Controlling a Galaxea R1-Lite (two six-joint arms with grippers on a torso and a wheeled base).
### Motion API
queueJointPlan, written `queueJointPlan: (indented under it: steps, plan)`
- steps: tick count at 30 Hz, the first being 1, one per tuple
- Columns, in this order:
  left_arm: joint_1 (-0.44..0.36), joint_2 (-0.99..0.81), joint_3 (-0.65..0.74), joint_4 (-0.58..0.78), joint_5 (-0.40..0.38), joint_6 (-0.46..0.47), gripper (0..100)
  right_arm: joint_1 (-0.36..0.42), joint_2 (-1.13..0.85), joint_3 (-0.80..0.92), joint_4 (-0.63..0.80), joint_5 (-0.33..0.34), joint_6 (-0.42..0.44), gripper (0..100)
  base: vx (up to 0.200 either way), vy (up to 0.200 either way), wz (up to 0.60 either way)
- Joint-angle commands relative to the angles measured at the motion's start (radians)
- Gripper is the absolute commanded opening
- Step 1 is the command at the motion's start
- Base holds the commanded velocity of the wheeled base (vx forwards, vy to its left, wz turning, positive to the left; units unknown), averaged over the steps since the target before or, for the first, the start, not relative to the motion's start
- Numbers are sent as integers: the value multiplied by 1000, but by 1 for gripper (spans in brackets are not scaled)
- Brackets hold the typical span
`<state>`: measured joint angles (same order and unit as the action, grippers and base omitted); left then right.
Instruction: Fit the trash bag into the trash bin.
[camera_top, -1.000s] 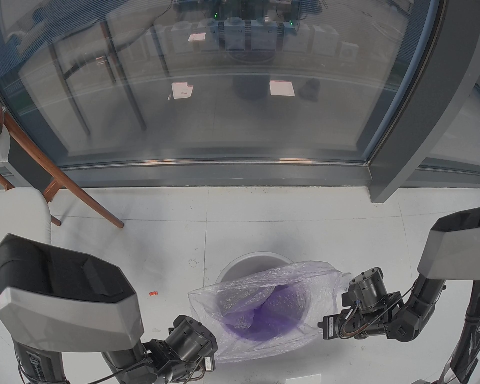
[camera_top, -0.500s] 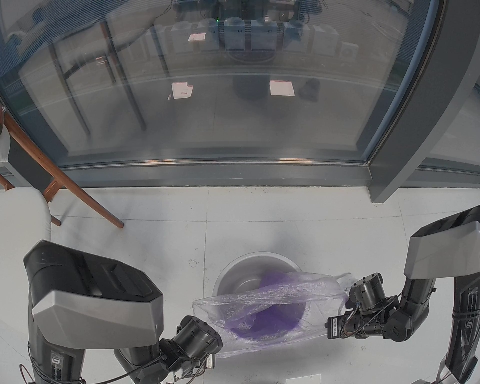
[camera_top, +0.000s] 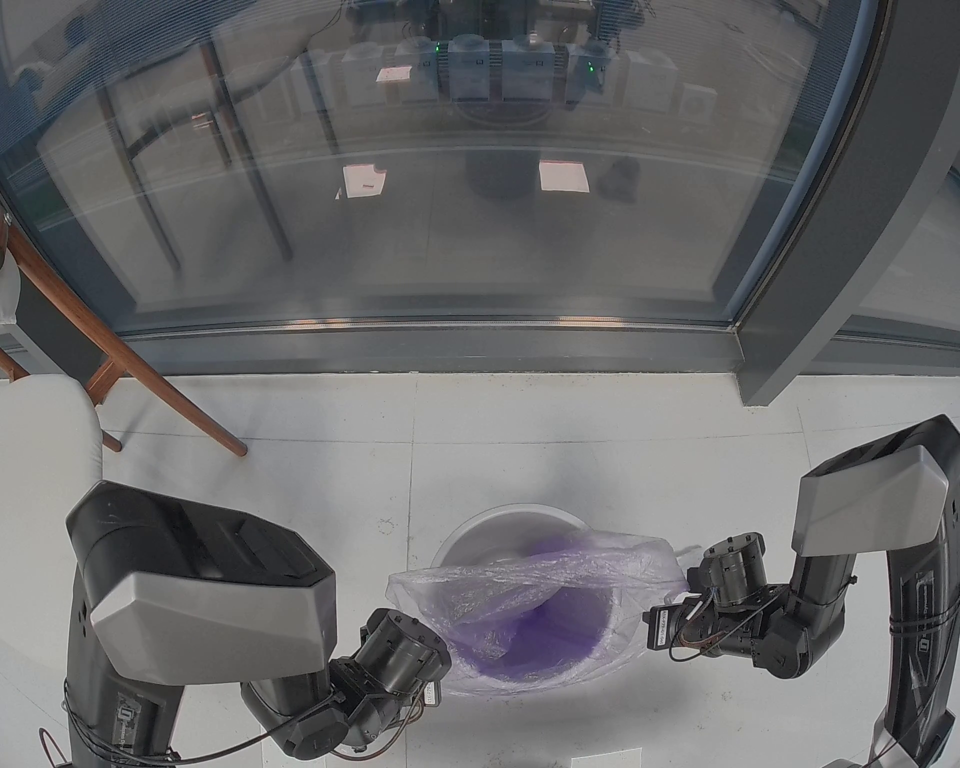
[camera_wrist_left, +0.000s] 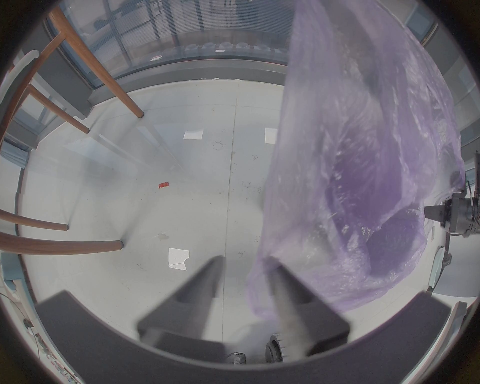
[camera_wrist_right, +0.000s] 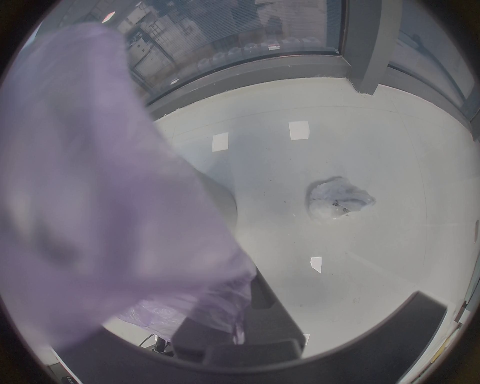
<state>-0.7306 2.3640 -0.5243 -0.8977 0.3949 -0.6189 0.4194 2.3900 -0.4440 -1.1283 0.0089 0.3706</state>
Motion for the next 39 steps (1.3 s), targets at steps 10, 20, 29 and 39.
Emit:
queueJointPlan:
  steps: [10, 20, 29, 39]
  plan:
    - [10, -40, 53, -9, -5, -8, 100, 13, -34, 94, -77, 13, 4, 100, 0, 0, 0]
    - [28, -141, 221, -237, -10, 1, 100, 10, -170, 275, -235, 54, 25, 100, 0, 0, 0]
    - [2, -270, 263, -244, -107, 5, 100, 65, -287, 350, -245, 55, 37, 100, 0, 0, 0]
    - [-130, -382, 360, -242, -163, 15, 100, 173, -258, 343, -246, 39, 96, 100, 0, 0, 0]
